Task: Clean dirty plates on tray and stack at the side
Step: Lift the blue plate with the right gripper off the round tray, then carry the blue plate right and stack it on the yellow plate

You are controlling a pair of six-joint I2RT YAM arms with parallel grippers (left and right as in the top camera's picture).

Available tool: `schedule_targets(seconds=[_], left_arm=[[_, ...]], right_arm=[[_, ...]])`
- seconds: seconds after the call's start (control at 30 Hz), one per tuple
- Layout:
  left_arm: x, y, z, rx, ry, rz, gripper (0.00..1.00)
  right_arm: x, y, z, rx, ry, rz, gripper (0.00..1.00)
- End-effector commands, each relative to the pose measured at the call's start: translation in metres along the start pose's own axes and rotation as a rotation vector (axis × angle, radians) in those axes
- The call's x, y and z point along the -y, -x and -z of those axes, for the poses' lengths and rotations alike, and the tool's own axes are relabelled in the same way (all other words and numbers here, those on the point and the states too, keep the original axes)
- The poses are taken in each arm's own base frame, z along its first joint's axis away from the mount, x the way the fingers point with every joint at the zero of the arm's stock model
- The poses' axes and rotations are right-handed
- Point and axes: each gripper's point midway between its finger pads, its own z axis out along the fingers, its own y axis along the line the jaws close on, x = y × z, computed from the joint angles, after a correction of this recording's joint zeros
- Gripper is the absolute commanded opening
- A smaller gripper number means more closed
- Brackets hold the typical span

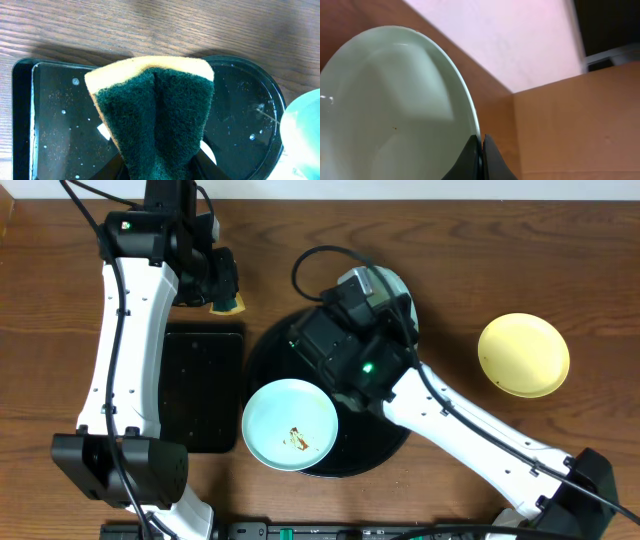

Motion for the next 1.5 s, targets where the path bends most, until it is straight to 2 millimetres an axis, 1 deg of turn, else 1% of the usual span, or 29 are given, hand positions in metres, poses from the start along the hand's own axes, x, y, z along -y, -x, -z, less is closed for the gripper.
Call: schedule_targets(seconds=[0.0, 0.1, 0.43, 0.83, 1.03, 1.13, 1.23, 1.3, 1.37, 1.47], left_arm=[[0.001, 0.002, 0.002, 0.006, -0.010, -0.007, 0.30], [0.001, 0.002, 0.002, 0.006, -0.010, -0.007, 0.31], [0.001, 0.002, 0.002, 0.006, -0.010, -0.011, 0.30], [0.001, 0.002, 0.002, 0.005, -0.010, -0.014, 0.31], [0.001, 0.002, 0.002, 0.005, -0.010, -0.014, 0.31], [0.001, 0.002, 0.002, 0.003, -0.010, -0.014, 0.30], [0.001, 0.001, 0.002, 0.000, -0.009, -0.014, 0.31], [0.001, 0.001, 0.002, 0.000, -0.009, -0.017, 0.30], [0.001, 0.001, 0.002, 0.001, -0.009, -0.018, 0.31], [0.001, 0.001, 0.002, 0.002, -0.009, -0.018, 0.30]], right_arm=[[0.021, 0.015, 0.012, 0.046, -0.116, 0.027, 0.02], [0.023, 0.018, 0.016, 0.059, -0.134, 0.026, 0.02], [0.031, 0.019, 0.017, 0.062, -0.180, 0.024, 0.02], [0.030, 0.024, 0.025, 0.085, -0.189, 0.021, 0.01], [0.028, 0.024, 0.023, 0.082, -0.175, 0.006, 0.02], [0.024, 0.020, 0.014, 0.063, -0.137, -0.019, 0.02], [0.021, 0.010, -0.005, 0.009, -0.080, -0.065, 0.01], [0.020, -0.003, -0.021, -0.049, -0.038, -0.099, 0.01], [0.020, -0.021, -0.039, -0.124, 0.004, -0.149, 0.01], [0.026, -0.048, -0.066, -0.243, 0.040, -0.235, 0.01]])
